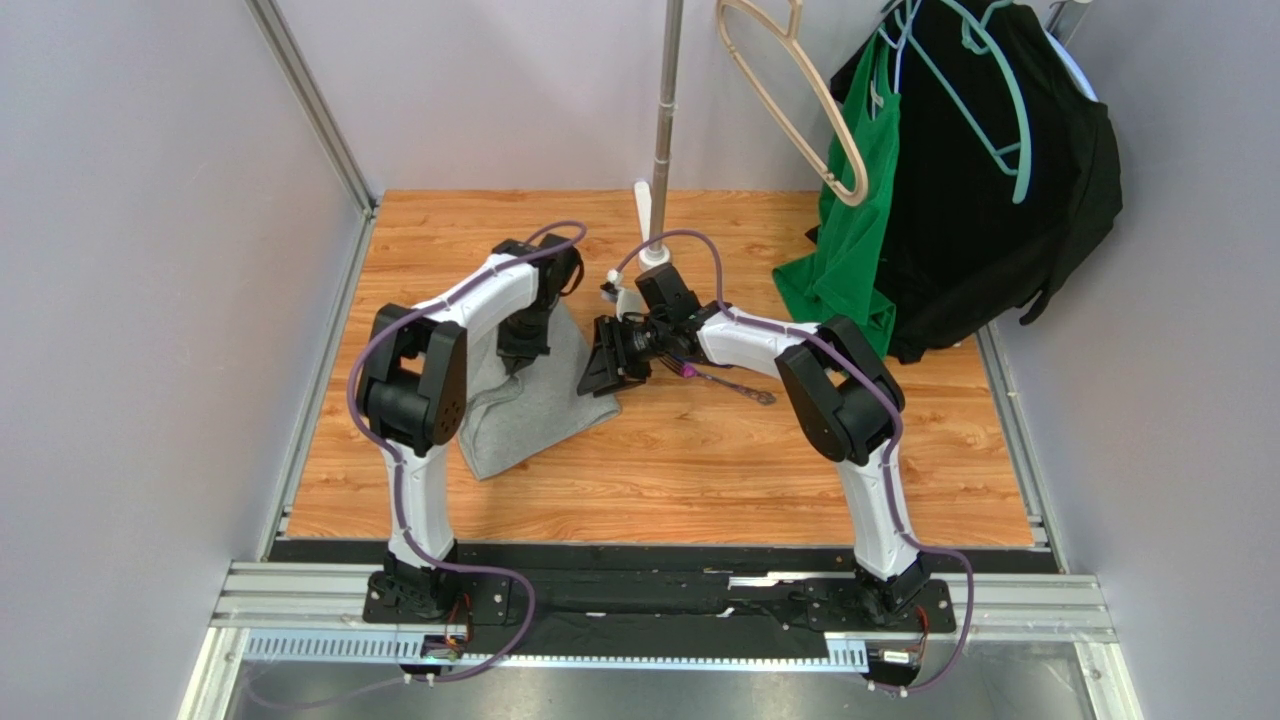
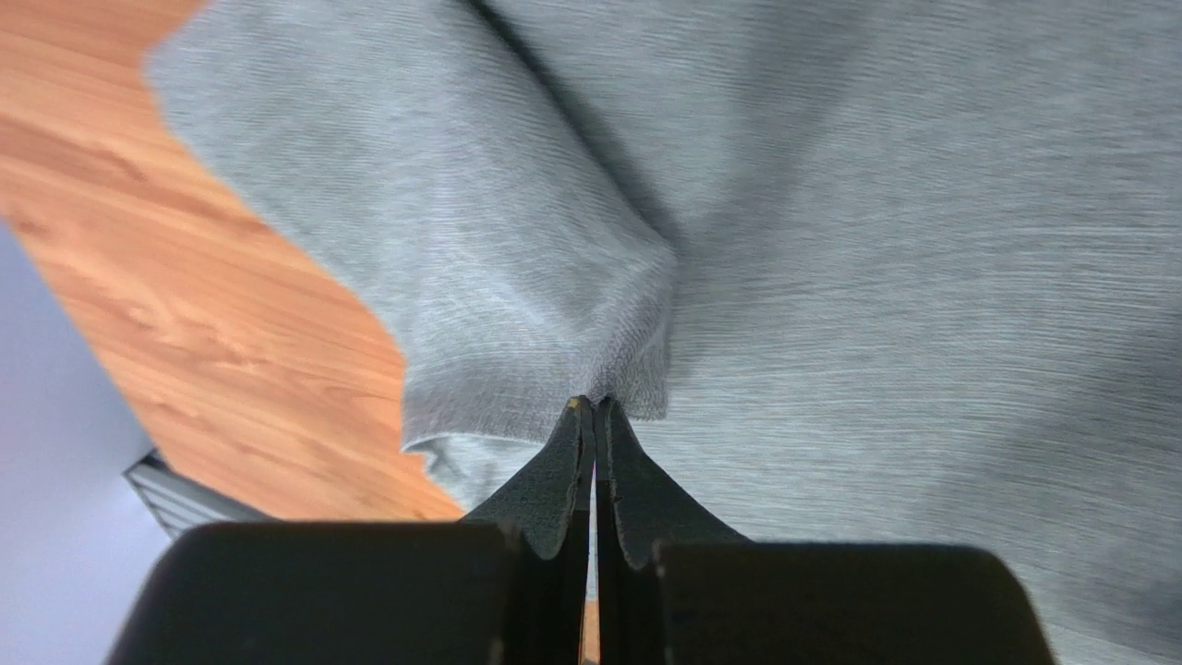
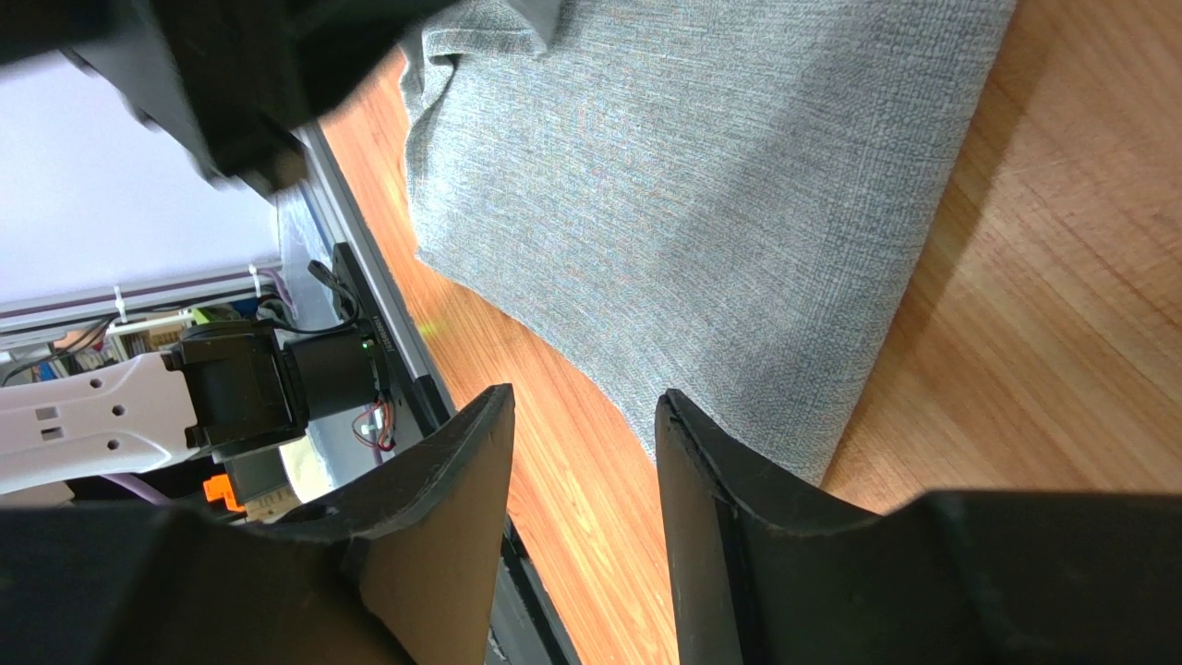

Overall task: Fold the napkin into a case and place the utensils inside
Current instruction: Fold the rectangle-folded napkin at the center of the board.

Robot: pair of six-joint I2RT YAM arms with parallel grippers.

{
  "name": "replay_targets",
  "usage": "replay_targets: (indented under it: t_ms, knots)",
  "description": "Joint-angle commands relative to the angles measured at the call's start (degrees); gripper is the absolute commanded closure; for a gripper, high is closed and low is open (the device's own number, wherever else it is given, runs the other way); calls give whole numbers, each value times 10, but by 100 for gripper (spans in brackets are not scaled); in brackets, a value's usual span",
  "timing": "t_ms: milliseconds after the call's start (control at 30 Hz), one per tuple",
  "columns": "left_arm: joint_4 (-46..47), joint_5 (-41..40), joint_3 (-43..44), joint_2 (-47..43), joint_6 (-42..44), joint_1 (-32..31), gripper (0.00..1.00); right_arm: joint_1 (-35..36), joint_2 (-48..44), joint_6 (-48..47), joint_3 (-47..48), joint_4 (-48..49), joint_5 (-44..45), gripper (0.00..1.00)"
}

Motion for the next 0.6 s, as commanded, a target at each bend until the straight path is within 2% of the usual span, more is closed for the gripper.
replay_targets:
  t_ms: [0,67,133,267,367,467,500,533,567]
  knots:
    - [-23,-41,8,-74,55,70,100,4,-29,3,2,25,-11,54]
    - [-22,-53,12,-76,75,101,98,7,-25,3,5,23,-11,55]
    - [-23,-71,26,-65,90,144,92,9,-23,4,12,21,-9,55]
    - [-62,-88,90,-48,88,183,63,23,-27,-30,28,-50,26,54]
    - [-78,-56,127,-68,76,180,61,37,-31,-55,35,-94,81,54]
    - [-56,5,101,-103,57,169,63,50,-21,-70,53,-138,125,54]
    - [-40,84,85,-114,57,168,67,52,-16,-78,59,-151,137,54]
    - [2,123,69,-116,57,167,78,58,-14,-84,63,-161,162,55]
    - [15,148,49,-112,53,160,81,59,-10,-95,68,-177,173,55]
